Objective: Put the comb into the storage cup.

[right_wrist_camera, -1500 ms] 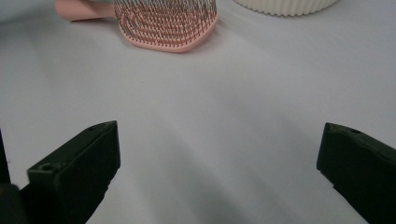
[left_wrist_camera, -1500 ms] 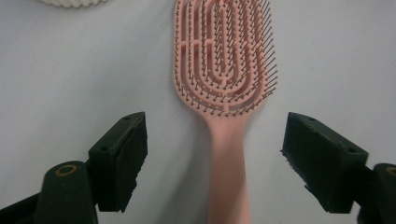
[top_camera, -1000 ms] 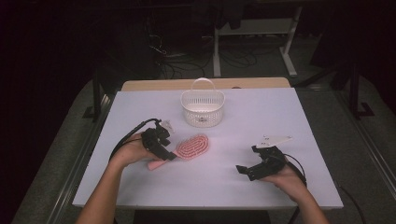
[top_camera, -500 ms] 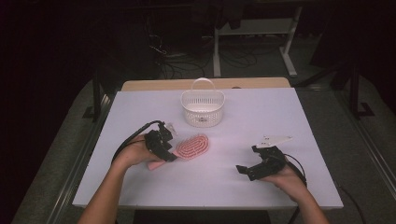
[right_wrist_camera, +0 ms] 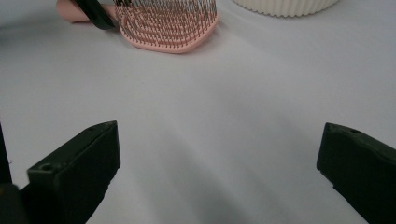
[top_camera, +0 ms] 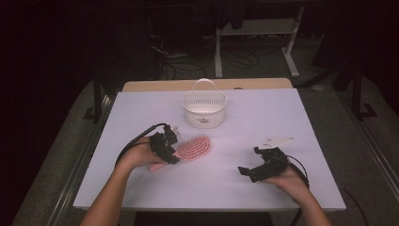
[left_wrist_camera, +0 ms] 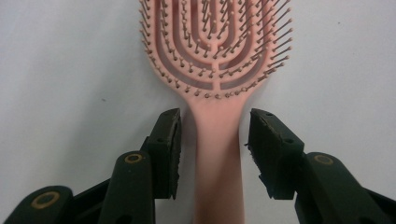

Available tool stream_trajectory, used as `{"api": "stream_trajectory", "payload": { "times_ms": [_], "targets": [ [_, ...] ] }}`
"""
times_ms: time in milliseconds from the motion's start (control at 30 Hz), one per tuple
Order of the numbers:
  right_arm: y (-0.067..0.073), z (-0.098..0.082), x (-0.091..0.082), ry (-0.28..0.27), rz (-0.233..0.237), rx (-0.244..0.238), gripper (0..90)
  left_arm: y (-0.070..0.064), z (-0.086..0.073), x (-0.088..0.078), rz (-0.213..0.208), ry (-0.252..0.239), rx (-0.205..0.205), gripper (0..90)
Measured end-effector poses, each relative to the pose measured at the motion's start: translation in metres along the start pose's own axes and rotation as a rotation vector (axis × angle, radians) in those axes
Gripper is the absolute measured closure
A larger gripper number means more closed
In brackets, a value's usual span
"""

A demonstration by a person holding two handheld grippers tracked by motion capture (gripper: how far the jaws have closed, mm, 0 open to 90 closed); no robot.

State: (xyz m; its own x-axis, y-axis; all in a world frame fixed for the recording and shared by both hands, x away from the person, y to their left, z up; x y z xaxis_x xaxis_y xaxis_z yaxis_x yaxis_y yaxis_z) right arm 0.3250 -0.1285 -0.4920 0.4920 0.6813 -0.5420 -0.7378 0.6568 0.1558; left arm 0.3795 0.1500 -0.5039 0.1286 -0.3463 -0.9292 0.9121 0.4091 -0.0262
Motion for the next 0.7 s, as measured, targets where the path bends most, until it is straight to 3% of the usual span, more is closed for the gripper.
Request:
{"api": "stream_trajectory", "payload": {
  "times_ms": [433, 700],
  "targets": [
    [0.0, 0.0, 0.0001, 0.001, 0.001, -0.001, 0.0, 0.0014, 0.0018, 0.0051, 0.028, 0.065, 0.022, 61.3],
    [-0.0003, 0.0002, -0.0005, -0.002, 0.0, 0.0, 0.0, 0.0007, 0.0027, 0.0054, 0.03, 0.08, 0.022, 65.7]
  ]
}}
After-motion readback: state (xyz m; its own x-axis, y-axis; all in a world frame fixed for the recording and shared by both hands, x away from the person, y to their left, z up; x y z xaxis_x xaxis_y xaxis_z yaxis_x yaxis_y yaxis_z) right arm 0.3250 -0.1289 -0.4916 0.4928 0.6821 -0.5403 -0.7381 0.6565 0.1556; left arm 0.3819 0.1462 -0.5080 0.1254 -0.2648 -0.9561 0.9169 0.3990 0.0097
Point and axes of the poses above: each handheld gripper's, and its own axes: x roughly forward along the jaws, z roughly out of its top, y roughly to its left, the point moved 8 cm from there along x, roughly forward along the jaws, and after that the axes turned 5 degrees about -y, right-handed, at the moved point
